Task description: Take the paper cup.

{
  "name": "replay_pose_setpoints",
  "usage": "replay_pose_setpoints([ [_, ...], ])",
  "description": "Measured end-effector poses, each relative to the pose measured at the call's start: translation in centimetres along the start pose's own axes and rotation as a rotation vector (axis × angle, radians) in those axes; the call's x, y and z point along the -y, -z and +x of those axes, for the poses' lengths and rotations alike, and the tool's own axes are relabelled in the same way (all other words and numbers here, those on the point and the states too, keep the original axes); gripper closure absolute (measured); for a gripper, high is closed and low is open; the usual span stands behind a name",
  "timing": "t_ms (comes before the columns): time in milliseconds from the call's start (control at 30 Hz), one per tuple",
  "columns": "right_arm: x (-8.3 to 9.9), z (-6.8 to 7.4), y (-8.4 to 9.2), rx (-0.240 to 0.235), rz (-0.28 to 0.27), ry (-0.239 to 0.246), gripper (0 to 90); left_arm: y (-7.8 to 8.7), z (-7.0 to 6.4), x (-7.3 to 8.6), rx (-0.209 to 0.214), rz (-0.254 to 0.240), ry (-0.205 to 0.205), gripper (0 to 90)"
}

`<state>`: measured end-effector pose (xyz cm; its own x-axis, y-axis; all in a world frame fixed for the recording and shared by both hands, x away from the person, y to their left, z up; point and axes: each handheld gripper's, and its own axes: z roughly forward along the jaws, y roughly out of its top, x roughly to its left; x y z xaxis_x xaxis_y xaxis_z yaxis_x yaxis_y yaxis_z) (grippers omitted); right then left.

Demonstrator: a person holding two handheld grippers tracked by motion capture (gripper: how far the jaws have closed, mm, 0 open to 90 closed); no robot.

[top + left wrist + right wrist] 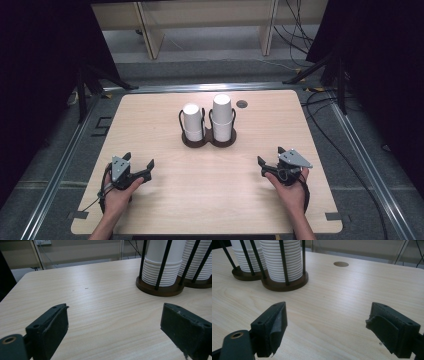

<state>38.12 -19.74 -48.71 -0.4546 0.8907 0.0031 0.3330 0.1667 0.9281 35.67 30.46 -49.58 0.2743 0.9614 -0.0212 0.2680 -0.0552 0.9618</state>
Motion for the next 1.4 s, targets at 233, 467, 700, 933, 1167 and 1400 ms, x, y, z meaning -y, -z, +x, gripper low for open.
replay_pose_setpoints([
  [233,-0.4,0.3,0.1,0.003,-0.032,-0.001,15.7,-0.5,-0.3,-0.5,0.037,-0.009,-0.006,7.6],
  [467,-2.2,1.8,-0.6,-0.052,-0.060,0.048,16.1,-2.4,-1.8,-2.2,0.119,-0.018,-0.018,7.9],
  [700,-4.1,3.6,-1.2,-0.100,-0.092,0.028,16.4,-4.8,-3.6,-3.4,0.195,-0.006,-0.054,7.9],
  [933,-7.1,6.4,-3.3,-0.189,-0.146,0.068,18.1,-7.5,-5.4,-4.6,0.262,0.018,-0.085,8.0],
  [1167,-9.2,8.3,-4.5,-0.240,-0.163,0.099,19.4,-9.5,-5.6,-5.6,0.282,0.018,-0.070,8.0],
  [1400,-11.8,10.4,-6.3,-0.269,-0.194,0.150,22.9,-11.9,-5.9,-6.2,0.316,0.040,-0.052,9.5],
])
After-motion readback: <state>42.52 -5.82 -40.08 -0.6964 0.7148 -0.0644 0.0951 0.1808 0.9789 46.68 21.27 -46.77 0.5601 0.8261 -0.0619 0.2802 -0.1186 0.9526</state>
